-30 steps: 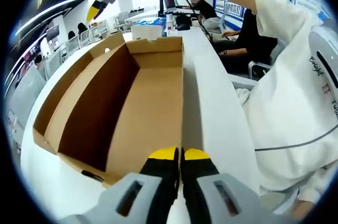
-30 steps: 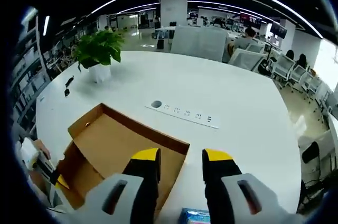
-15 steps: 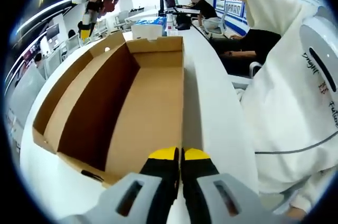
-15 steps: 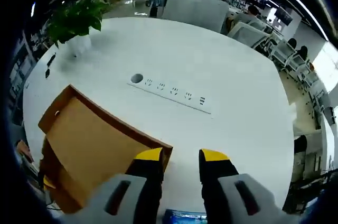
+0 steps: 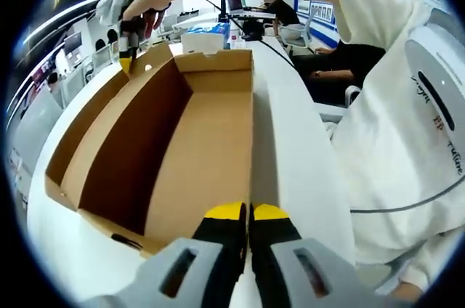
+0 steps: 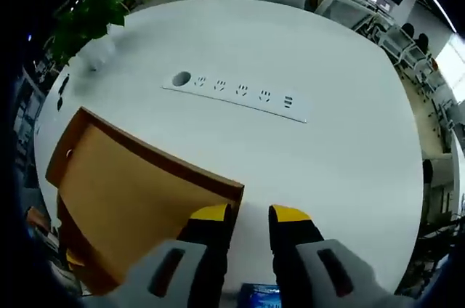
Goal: Operate the shoe box by opening the lid, removing the specified soft item, and placing it in the target area until the item is outside and the box remains undamaged.
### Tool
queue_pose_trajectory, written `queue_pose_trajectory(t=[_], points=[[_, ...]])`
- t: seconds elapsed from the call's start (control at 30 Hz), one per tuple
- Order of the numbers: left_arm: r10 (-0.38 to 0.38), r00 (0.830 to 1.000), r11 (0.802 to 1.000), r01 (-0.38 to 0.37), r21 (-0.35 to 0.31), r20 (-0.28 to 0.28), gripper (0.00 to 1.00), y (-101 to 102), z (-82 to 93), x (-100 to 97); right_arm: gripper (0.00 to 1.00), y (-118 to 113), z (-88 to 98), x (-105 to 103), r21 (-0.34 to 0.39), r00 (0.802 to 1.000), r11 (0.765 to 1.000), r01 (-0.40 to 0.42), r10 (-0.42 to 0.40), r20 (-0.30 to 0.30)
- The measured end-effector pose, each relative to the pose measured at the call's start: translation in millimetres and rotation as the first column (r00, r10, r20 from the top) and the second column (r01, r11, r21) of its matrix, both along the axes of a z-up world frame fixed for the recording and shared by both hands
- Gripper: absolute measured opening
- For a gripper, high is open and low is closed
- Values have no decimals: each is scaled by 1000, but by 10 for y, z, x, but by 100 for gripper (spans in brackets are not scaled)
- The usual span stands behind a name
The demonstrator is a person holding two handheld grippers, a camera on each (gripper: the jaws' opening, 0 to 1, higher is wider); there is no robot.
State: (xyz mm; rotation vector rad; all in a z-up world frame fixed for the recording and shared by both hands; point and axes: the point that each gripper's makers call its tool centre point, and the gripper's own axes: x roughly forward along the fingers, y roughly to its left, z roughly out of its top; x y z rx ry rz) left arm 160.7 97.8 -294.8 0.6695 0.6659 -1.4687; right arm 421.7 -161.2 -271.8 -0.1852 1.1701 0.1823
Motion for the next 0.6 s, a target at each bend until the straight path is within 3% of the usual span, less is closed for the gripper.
queue_pose_trajectory(t=[0.3, 0.5, 0.53, 0.6], points=[[-2, 1000, 1000, 2, 0, 1, 1, -3, -1, -10, 17, -20, -61, 40, -38, 1000, 999, -8, 8, -11], [5, 1000, 1000, -5, 1, -4, 1, 2, 0, -10, 4, 104, -213, 1, 33, 999, 999, 11, -9, -39], [5, 1000, 1000, -5, 2, -6, 1, 1, -1, -12, 4, 16, -214, 24, -17, 999, 1000, -11, 10, -46], [1, 1000, 1000, -1, 0, -3, 1, 1, -2, -12, 4, 19, -213, 26, -7, 1000, 1000, 11, -11, -18]])
